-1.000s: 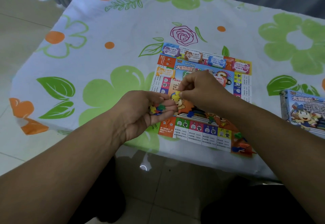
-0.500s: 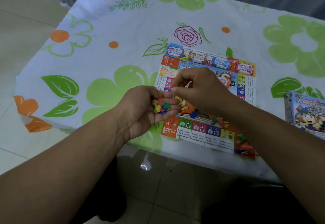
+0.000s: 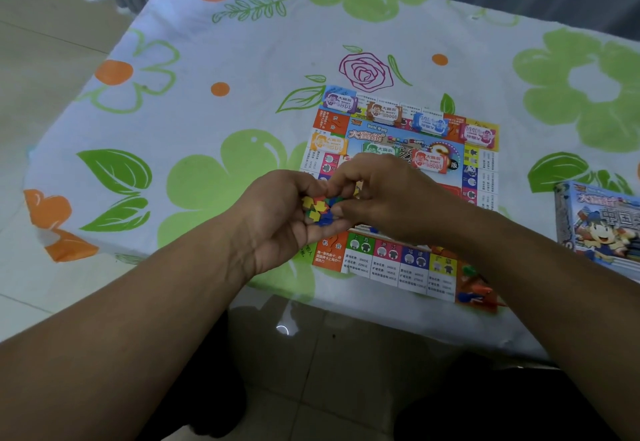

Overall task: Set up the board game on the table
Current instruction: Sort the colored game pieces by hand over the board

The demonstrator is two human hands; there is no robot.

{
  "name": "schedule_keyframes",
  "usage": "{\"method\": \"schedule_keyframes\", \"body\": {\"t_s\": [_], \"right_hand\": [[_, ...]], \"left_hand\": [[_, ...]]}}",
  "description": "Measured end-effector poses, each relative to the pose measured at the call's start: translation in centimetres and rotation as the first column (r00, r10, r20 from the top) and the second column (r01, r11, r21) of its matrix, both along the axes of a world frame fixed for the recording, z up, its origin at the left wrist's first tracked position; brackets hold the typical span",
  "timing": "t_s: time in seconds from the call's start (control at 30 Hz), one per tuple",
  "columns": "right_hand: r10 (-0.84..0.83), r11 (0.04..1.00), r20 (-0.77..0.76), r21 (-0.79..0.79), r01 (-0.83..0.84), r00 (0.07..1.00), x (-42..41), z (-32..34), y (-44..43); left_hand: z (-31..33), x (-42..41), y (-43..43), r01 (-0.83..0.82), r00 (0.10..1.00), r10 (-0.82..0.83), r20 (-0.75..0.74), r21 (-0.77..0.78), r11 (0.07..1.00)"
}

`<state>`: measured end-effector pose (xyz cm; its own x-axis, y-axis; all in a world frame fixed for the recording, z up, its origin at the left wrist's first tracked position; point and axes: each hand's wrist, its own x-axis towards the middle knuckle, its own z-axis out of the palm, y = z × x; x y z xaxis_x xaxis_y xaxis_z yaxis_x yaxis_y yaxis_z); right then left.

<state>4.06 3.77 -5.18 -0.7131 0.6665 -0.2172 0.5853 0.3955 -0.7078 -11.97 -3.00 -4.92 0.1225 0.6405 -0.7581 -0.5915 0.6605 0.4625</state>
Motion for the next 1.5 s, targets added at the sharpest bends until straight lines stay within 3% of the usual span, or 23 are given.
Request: {"method": "schedule_keyframes", "body": {"t_s": [0.5,0.77,1.07,1.3,1.5], "right_hand": [[-0.026,0.998,-0.032,0.054,0.027,0.999,1.4,-0.2,0.2],[-0.055,0.998,-0.094,-0.032,0.052,0.994,1.6,0.2,0.4],[-0.086,0.995,0.0,-0.043,0.086,0.996,1.7,0.3,0.5],[-0.3,0.952,0.127,-0.016,0.305,0.945,3.2,0.3,2.4],[-0.262,0.964,0.243,0.018,0.265,0.934,3.5,-0.8,2.8]], "left_hand": [[0.1,0.5,0.1,0.035,0.998,-0.034,-0.051,0.008,0.999],[0.0,0.9,0.2,0.016,0.992,-0.011,-0.125,0.04,0.999],[-0.1,1.0,0.2,0.02,0.99,-0.015,-0.14,0.031,0.999],[-0.2,1.0,0.3,0.004,0.993,-0.005,-0.114,-0.013,1.0],[-0.4,0.7,0.5,0.014,0.994,-0.019,-0.104,-0.047,0.999]]}}
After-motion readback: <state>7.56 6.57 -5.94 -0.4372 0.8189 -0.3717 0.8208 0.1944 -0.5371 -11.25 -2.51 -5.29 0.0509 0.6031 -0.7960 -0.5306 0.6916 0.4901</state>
